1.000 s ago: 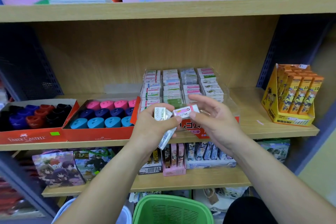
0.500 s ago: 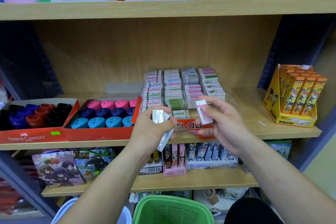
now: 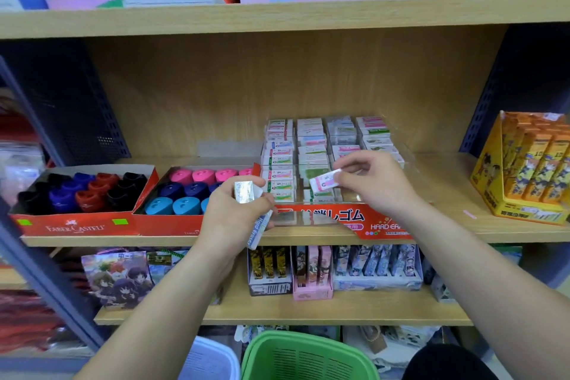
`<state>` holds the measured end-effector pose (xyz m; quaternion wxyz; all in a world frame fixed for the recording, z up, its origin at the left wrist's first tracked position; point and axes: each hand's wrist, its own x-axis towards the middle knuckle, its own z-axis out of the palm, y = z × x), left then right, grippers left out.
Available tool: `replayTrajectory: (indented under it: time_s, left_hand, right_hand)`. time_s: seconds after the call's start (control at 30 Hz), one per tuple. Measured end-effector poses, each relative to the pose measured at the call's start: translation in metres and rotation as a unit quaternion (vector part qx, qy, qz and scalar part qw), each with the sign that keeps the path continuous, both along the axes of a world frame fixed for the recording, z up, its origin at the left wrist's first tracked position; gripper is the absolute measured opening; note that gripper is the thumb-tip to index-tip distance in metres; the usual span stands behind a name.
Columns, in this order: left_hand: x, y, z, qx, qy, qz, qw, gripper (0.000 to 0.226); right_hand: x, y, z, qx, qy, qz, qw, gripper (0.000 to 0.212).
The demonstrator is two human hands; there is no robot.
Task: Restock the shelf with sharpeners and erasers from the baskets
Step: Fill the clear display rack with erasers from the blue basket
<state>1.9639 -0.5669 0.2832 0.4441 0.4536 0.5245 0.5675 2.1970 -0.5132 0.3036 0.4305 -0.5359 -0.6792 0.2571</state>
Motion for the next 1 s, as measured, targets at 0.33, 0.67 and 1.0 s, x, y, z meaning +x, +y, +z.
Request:
replayTrajectory:
  time_s: [0.33, 0.67, 1.0]
  left_hand:
    - [-0.018, -0.006, 0.000, -0.001, 0.008, 0.010, 1.000, 0.018]
    - [-0.015, -0.005, 0.001, 0.008, -0.003, 0.024, 1.000, 0.017]
    - [0.003, 0.001, 0.012, 0.040, -0.052, 0.046, 0.997, 0.020]
  right_hand:
    - [-0.013, 0.027, -0.009, 0.005, -0.149, 0.035, 0.988, 0.008]
    - [-0.016, 0.034, -0.011, 0.032, -0.261, 0.059, 0.963, 0.010]
    - [-0.067, -0.050, -0.005, -0.028, 0.037, 0.147, 0.988, 0.010]
